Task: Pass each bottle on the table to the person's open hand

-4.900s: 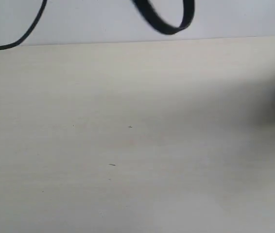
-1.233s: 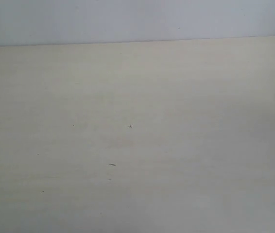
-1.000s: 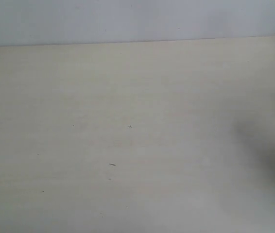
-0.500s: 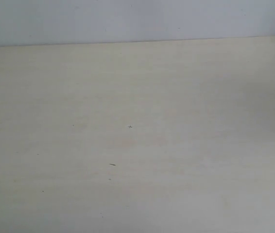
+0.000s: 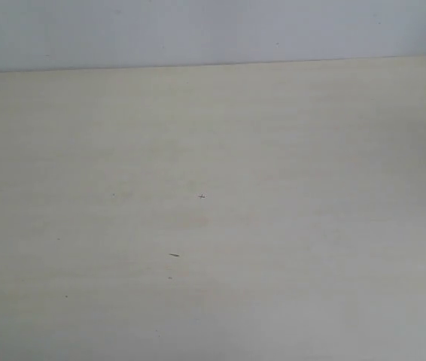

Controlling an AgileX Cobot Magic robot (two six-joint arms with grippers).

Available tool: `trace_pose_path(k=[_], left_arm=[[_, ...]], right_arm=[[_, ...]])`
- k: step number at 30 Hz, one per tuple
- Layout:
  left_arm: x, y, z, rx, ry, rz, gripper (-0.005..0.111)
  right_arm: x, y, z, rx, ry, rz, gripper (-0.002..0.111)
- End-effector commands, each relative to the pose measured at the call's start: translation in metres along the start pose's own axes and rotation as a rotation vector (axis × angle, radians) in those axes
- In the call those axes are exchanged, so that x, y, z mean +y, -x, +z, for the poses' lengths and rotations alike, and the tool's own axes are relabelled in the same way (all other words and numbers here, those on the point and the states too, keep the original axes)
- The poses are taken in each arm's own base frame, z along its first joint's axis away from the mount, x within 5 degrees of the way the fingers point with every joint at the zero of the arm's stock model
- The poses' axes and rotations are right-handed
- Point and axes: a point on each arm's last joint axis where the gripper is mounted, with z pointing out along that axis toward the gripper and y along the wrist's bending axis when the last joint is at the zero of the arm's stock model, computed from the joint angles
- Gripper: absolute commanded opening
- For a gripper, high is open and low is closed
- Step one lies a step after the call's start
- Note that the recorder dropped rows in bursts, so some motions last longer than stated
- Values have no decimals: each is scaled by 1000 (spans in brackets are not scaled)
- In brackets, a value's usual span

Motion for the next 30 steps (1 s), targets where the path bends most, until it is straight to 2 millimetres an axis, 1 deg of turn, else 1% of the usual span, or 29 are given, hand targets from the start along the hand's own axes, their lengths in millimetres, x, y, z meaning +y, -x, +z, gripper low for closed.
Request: trace_pose_path(k=[1,3,8,10,12,19,30], left_arm=[[0,0,0,-11,-4,-13,0],[0,0,0,-11,-4,-13,0],[0,0,0,-11,-4,-13,0],[0,0,0,-11,-4,-13,0],[0,0,0,-11,-4,-13,0],[0,0,0,-11,-4,-13,0],[0,0,0,-11,-4,-13,0]], right_arm=[[-10,-1,2,-143,-148,7,0],[-14,-8,4,-162,-200,12,0],[-19,-31,6,-122,-267,23,0],[-20,-29,3,-158,-284,18,0],[-20,-32,1,-140,-296,24,0],[-22,-33,0,-135,-332,28,0],[-22,-33,0,-136,-331,36,0]])
